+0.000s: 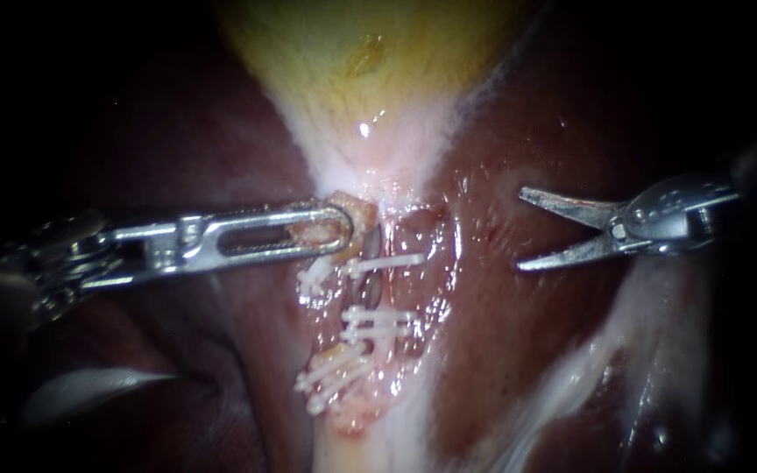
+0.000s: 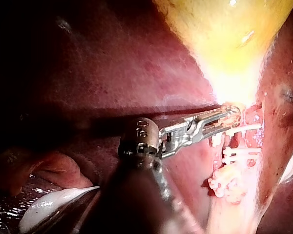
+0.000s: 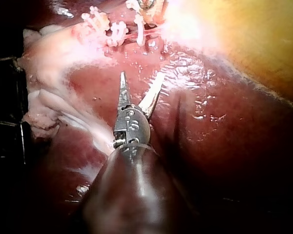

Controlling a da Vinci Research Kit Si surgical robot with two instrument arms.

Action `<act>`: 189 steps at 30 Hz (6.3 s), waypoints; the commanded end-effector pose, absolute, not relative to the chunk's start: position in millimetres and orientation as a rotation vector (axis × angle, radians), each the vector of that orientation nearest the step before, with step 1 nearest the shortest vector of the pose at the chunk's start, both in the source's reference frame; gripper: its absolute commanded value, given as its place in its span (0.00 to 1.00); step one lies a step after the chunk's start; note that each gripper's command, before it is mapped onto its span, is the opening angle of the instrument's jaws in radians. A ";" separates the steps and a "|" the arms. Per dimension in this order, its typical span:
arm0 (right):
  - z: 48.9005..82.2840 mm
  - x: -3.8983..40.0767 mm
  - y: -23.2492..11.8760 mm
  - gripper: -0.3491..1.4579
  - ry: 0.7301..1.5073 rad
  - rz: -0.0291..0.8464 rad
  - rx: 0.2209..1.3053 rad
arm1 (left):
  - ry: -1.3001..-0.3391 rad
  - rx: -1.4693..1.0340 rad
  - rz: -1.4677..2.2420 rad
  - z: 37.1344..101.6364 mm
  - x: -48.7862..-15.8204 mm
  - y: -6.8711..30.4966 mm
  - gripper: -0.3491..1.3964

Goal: Go to the cutting position right tube

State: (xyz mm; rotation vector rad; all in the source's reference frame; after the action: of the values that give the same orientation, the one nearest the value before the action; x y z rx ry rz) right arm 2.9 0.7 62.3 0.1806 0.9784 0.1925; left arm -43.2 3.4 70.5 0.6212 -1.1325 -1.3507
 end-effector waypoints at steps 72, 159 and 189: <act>66.5 10.0 -4.7 0.97 0.769 0.646 0.945 | -1.163 0.618 -1.389 64.1 -38.2 6.3 0.00; 71.1 17.7 -5.5 0.91 1.087 0.495 1.260 | -1.163 0.616 -1.391 63.7 -38.2 6.0 0.00; 71.4 22.9 -5.3 0.99 1.263 0.431 1.046 | -1.163 0.615 -1.391 63.8 -38.3 6.0 0.00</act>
State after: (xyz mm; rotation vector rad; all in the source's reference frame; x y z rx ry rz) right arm 22.9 -5.3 71.4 1.0445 1.2657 0.4275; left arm -38.3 6.0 63.8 0.6149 -1.1631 -1.3911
